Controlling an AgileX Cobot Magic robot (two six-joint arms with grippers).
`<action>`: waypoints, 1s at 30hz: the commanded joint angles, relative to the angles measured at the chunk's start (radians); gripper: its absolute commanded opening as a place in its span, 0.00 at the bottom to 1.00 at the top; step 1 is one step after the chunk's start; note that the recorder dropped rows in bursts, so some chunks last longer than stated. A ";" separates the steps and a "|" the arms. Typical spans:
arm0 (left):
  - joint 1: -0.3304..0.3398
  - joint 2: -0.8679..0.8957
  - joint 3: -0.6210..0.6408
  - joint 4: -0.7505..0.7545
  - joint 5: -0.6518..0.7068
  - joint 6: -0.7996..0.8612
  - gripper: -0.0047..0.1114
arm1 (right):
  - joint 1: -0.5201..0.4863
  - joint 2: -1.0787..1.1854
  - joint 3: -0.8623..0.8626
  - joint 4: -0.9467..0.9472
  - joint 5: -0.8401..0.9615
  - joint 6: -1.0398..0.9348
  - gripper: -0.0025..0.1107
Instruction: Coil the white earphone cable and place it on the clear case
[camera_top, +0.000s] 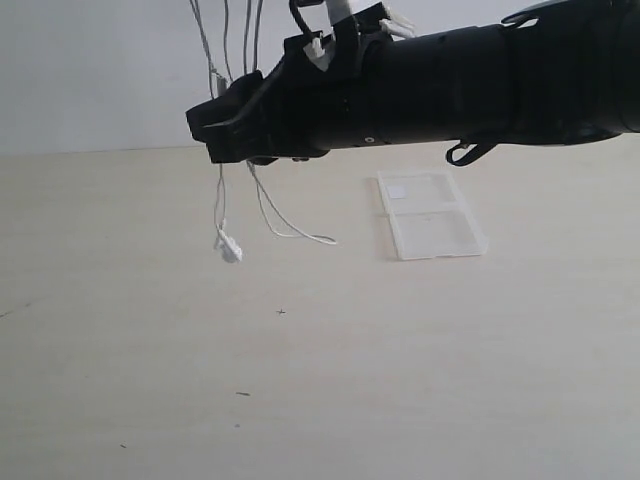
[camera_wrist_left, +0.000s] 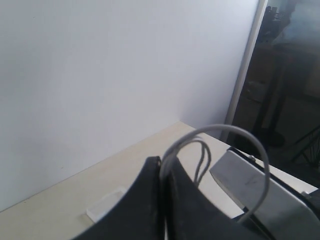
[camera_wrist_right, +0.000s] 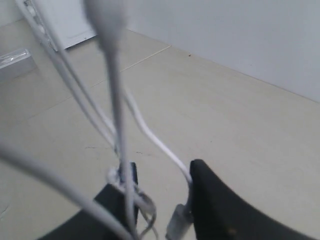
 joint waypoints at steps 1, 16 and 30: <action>0.003 -0.010 -0.007 -0.014 0.004 0.000 0.04 | -0.002 0.000 0.000 0.007 0.008 0.002 0.06; 0.003 -0.010 -0.007 0.001 -0.092 0.000 0.04 | -0.002 -0.026 0.000 -0.184 -0.060 0.151 0.02; 0.003 -0.008 0.034 0.001 -0.156 0.000 0.04 | -0.002 -0.217 0.000 -0.590 -0.086 0.471 0.02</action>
